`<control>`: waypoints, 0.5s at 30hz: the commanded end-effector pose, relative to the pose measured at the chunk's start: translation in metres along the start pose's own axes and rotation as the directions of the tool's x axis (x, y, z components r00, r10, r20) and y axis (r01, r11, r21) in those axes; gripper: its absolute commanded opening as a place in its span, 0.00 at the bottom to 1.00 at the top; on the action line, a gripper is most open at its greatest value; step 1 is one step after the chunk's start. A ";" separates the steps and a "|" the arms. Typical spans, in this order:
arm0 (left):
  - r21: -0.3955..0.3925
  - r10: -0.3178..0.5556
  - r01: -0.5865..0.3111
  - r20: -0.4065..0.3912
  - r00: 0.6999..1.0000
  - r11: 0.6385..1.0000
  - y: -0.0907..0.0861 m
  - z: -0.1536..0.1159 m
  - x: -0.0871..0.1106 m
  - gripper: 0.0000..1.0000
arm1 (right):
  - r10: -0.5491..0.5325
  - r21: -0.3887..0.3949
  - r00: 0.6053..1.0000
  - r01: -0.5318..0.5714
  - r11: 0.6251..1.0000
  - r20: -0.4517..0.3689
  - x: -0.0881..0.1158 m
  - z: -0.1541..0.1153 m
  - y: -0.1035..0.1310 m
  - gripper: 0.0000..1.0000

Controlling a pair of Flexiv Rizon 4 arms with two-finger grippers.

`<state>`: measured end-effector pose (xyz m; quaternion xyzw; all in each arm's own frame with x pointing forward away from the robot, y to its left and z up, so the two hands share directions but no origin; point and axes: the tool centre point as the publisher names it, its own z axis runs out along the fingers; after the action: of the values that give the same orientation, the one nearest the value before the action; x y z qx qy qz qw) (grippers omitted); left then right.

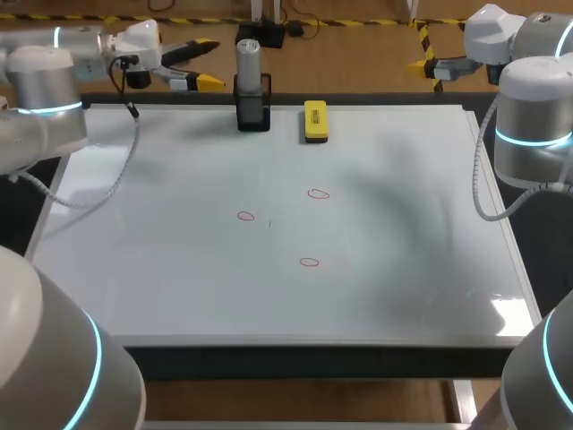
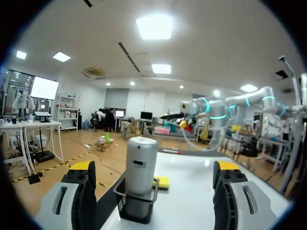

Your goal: Pick up the inspection probe, press it on each red-marked spot on the whiteboard one by one, put down the probe, pick up the eraser, and wipe off all the red marks.

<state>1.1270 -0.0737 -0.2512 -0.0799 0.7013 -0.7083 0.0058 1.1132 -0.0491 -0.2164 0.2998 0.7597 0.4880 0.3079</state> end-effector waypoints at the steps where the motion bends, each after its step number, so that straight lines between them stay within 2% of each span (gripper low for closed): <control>1: 0.009 -0.003 0.004 -0.111 0.994 1.000 0.006 0.013 -0.013 1.00 | 0.000 0.002 1.000 0.000 1.000 -0.002 -0.001 0.000 0.000 1.00; 10: 0.017 0.000 0.002 -0.111 0.994 1.000 0.006 0.034 -0.011 1.00 | 0.000 0.002 1.000 0.000 1.000 -0.002 -0.001 0.000 0.000 1.00; 15: -0.003 0.008 -0.008 -0.057 0.998 1.000 0.004 0.044 -0.011 1.00 | 0.000 0.002 1.000 0.000 1.000 -0.002 -0.001 0.000 0.000 1.00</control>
<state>1.1417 -0.1099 -0.2585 -0.0546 0.7007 -0.7112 -0.0137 1.1132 -0.0491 -0.2164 0.2998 0.7597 0.4880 0.3079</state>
